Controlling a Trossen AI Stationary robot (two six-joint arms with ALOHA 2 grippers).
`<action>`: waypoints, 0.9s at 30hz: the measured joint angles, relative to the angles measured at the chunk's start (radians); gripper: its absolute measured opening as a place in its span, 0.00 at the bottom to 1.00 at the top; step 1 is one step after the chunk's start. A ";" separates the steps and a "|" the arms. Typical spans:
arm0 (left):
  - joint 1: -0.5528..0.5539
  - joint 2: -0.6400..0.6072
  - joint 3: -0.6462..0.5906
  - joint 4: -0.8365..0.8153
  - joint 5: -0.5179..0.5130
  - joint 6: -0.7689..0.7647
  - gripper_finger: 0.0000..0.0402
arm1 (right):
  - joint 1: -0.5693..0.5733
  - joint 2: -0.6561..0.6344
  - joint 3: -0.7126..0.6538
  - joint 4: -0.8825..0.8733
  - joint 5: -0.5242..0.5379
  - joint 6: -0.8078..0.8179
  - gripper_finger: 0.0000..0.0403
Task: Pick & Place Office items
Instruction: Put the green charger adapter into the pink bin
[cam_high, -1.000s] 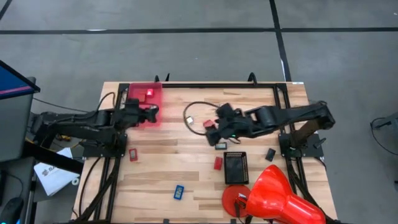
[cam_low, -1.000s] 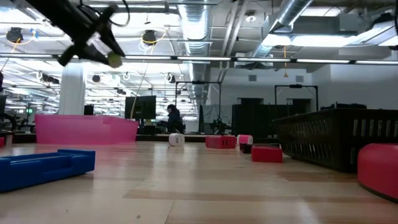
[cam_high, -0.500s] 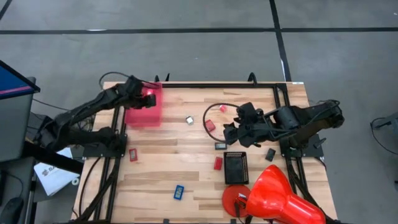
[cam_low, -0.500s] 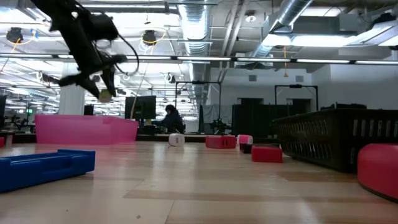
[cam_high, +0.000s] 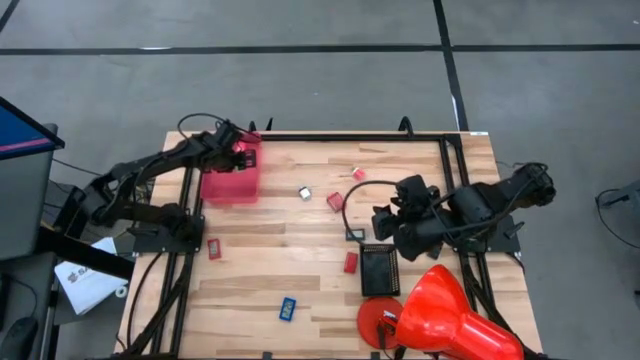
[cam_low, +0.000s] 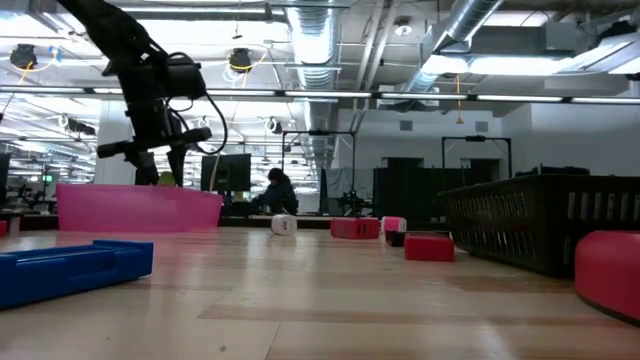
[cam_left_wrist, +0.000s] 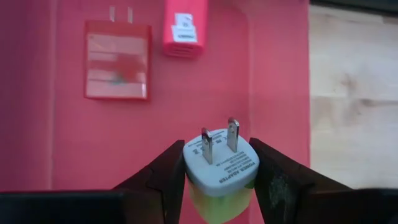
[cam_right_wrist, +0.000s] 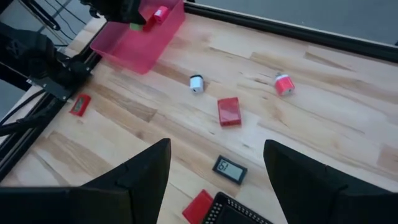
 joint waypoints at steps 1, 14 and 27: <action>0.006 0.000 0.000 0.001 -0.001 0.000 0.37 | 0.007 -0.001 0.000 -0.013 0.002 0.015 0.62; 0.027 0.000 0.000 0.011 -0.007 0.019 0.37 | 0.026 -0.001 0.000 -0.042 0.025 0.056 0.62; 0.027 -0.001 0.001 0.063 0.018 0.088 0.49 | 0.026 -0.002 0.000 -0.039 0.025 0.056 0.62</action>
